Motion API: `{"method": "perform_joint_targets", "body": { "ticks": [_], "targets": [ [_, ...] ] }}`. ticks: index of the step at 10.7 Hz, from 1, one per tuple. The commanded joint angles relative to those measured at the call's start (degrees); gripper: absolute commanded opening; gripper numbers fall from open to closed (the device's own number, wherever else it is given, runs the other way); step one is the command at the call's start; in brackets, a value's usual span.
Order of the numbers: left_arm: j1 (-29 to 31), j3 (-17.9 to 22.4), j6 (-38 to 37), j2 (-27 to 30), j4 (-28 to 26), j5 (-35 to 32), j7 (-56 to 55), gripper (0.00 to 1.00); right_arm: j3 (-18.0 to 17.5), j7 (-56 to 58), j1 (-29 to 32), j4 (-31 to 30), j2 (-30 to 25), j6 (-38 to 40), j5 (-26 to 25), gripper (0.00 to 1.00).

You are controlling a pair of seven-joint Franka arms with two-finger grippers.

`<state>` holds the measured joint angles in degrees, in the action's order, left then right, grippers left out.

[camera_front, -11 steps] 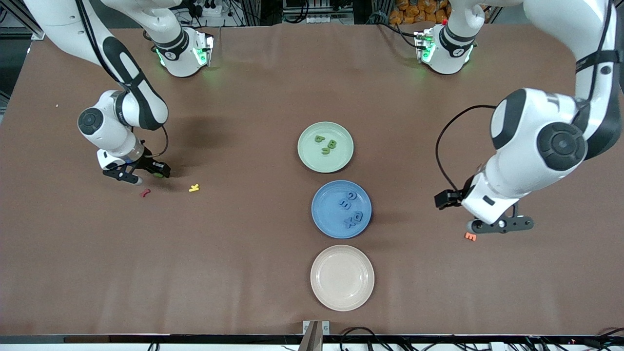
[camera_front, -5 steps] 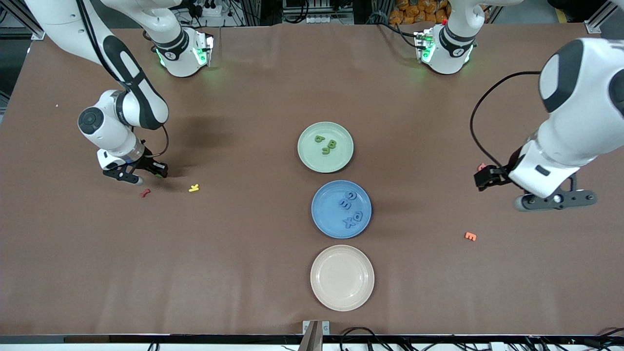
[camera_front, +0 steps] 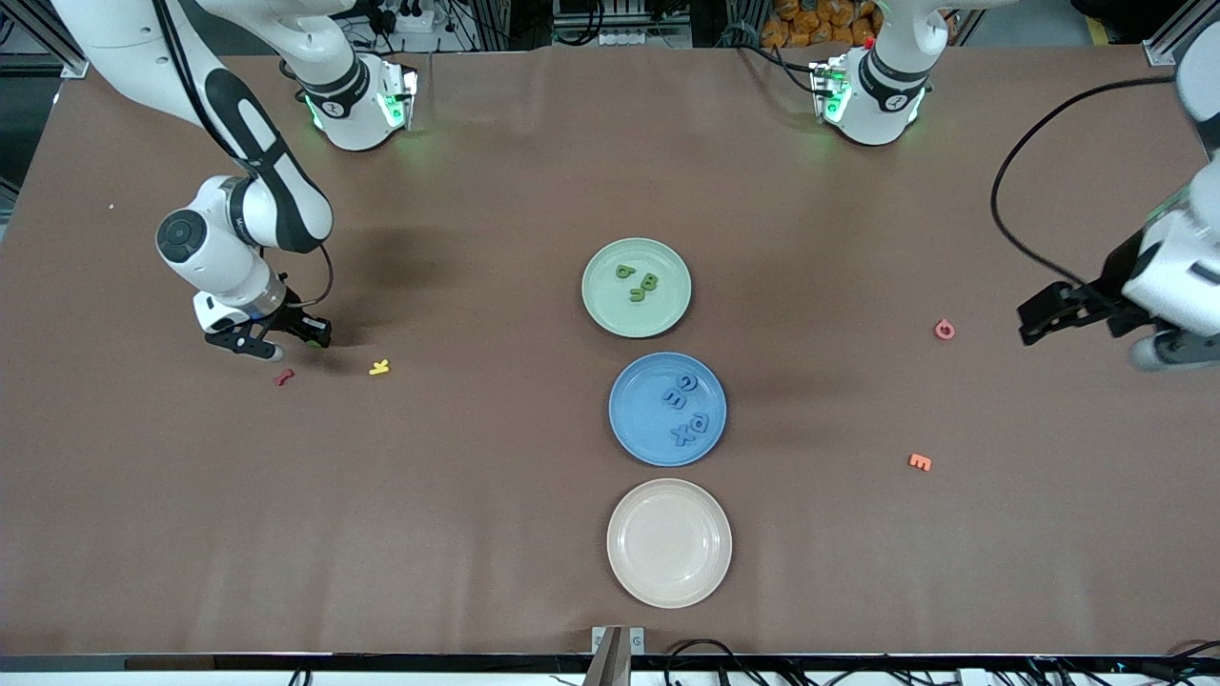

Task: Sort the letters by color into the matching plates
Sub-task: 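Grasp green Z with the right gripper while the left gripper withdraws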

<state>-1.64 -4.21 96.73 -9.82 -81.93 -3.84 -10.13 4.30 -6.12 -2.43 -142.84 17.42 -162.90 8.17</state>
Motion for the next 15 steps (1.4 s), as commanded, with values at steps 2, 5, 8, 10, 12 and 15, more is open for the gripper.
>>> {"method": "perform_joint_targets", "body": {
  "ticks": [2, 5, 8, 10, 12, 15],
  "targets": [
    [0.94, 1.83, -1.10, 8.75, -7.17, 2.69, 3.01, 1.00, -1.74, -4.22, -0.56, 0.46, -2.74, 3.72, 1.67, 0.00],
    [0.67, 2.10, -5.23, 10.87, -9.03, 2.69, 8.00, 1.00, -8.84, -17.91, -0.91, 1.69, -3.53, 3.81, 1.67, 0.00],
    [0.93, 2.10, -6.12, 11.05, -9.04, 2.61, 11.51, 1.00, -17.63, -34.97, -1.43, 4.67, -3.53, 3.81, 1.58, 0.00],
    [1.11, 2.10, -6.03, 10.00, -9.04, 2.69, 16.17, 1.00, -20.46, -41.49, -2.75, 6.43, -3.27, 3.81, 1.58, 0.00],
    [1.11, 2.02, -6.12, 8.77, -8.25, 2.96, 16.28, 1.00, -22.13, -49.13, -5.20, 8.97, -2.39, 3.81, 1.50, 0.00],
    [1.46, 2.01, -6.56, 8.32, -7.10, 4.36, 15.84, 1.00, -22.23, -59.68, -10.39, 13.63, -0.37, 3.81, 1.32, 0.00]
  ]
}}
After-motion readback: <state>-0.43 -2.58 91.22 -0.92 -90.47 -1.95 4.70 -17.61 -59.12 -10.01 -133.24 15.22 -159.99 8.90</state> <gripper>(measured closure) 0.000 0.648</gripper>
